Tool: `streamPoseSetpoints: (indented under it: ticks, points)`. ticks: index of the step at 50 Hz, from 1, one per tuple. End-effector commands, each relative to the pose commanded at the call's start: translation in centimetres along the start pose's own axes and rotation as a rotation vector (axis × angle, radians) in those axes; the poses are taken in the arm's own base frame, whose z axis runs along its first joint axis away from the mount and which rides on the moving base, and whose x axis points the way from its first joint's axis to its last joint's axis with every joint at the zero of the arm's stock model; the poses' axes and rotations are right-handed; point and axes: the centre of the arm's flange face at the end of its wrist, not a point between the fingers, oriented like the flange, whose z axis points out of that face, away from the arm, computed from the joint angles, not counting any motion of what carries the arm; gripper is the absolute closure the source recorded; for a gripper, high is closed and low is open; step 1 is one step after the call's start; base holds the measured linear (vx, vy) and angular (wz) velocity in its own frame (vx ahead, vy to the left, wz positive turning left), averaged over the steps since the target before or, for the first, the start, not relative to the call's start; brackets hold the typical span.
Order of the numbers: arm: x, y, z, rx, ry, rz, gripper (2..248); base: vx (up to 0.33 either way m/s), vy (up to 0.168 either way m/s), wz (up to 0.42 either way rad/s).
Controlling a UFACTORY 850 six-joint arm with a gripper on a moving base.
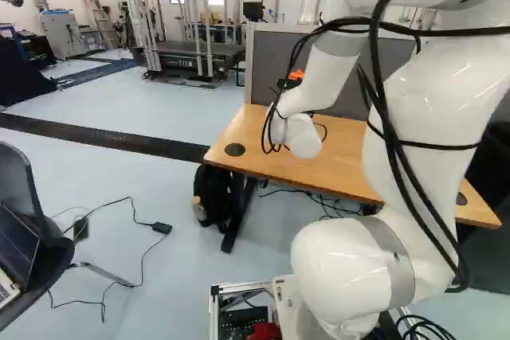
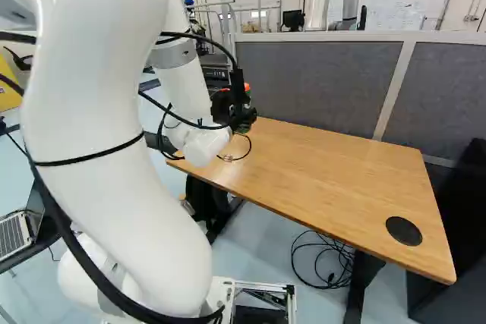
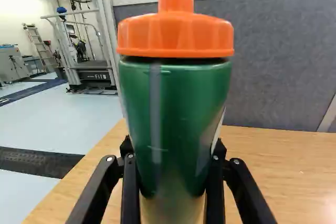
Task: Pick up the green bottle from the table
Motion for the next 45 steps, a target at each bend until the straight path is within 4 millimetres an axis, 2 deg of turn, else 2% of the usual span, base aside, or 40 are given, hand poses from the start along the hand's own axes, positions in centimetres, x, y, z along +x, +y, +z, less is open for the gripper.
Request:
streamPoseSetpoints:
  ticks: [9,27,45]
  points:
    - [0.8,0.4,-1.9,0.001,0.018,0.004,137,0.0,0.0,0.0]
    - [0.8,0.3,-2.4,0.01,0.005,0.001,137,0.0,0.0,0.0]
    - [0.6,0.3,-3.9,0.042,-0.038,-0.009,137,0.0,0.0,0.0]
